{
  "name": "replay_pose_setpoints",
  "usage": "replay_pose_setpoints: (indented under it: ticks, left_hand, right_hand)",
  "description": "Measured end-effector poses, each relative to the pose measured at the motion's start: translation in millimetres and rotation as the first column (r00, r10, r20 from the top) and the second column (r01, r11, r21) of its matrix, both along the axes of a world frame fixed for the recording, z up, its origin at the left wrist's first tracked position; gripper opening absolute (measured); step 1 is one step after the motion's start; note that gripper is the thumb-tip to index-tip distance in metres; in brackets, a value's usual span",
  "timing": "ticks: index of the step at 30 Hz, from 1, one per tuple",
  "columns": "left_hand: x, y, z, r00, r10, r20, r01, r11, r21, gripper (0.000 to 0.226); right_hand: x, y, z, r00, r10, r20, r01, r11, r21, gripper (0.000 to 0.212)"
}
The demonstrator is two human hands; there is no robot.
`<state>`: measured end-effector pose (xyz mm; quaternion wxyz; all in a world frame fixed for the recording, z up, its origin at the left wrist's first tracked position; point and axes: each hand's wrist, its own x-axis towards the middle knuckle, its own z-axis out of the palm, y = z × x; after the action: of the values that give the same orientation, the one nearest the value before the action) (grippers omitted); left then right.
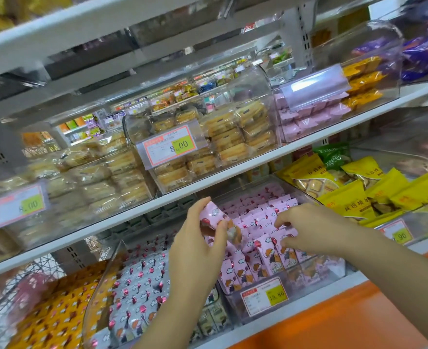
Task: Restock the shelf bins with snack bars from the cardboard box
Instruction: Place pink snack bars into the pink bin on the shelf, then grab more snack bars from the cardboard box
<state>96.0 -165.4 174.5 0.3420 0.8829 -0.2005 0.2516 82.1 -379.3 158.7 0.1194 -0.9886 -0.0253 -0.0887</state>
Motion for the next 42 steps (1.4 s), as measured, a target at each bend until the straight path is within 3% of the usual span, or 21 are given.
replay_pose_setpoints:
  ticks: [4,6,9,14,22,25,28,32,36,42]
  left_hand:
    - [2.2,-2.0,-7.3,0.996,-0.020,-0.091,0.035,0.985,0.170,0.049]
    - [5.6,-4.9,-13.6,0.975,-0.048,-0.216,0.105,0.960,0.259,0.050]
    - [10.5,-13.1,-25.8,0.906,-0.125,-0.405,0.238,0.941,0.241,0.046]
    - [20.7,-24.6,-42.6,0.935,-0.119,-0.334,0.233,0.916,0.327,0.042]
    - [16.2,-25.1,-38.1,0.971,-0.003,-0.241,0.142,0.815,0.562,0.051]
    - [-6.8,-13.2,-45.0,0.992,-0.050,-0.116,0.097,0.893,0.440,0.051]
    - [-37.6,5.7,-60.5,0.982,-0.184,-0.035,0.187,0.960,0.210,0.037]
    - [-74.9,46.1,-101.9,0.984,-0.161,-0.078,0.168,0.981,0.098,0.028]
    - [-106.1,104.9,-162.6,0.954,-0.046,-0.296,0.080,0.991,0.105,0.024]
    - [-139.1,197.9,-263.8,0.727,0.060,-0.684,0.058,0.987,0.148,0.026]
  right_hand:
    - [-0.1,0.7,0.1,1.000,-0.003,-0.001,0.003,1.000,-0.007,0.043]
    - [1.2,0.8,-0.3,1.000,-0.003,-0.012,0.003,1.000,0.006,0.043]
    - [2.9,-0.6,-0.5,1.000,0.002,-0.028,-0.001,1.000,0.024,0.043]
    - [8.6,-8.2,-10.3,0.999,0.010,-0.043,-0.011,1.000,-0.012,0.041]
    - [-11.6,1.8,-37.8,0.999,-0.037,-0.008,0.033,0.958,-0.286,0.051]
    - [-33.3,19.2,-45.3,0.980,0.013,0.196,0.025,0.982,-0.189,0.056]
    - [-62.4,52.9,-63.1,0.905,0.100,0.413,-0.061,0.992,-0.106,0.049]
    - [-103.3,110.6,-112.0,0.939,0.196,0.283,-0.187,0.981,-0.059,0.038]
    - [-128.7,157.2,-165.5,0.977,0.209,0.033,-0.210,0.976,0.052,0.034]
    - [-129.7,188.0,-245.8,0.894,0.153,-0.421,-0.090,0.982,0.166,0.045]
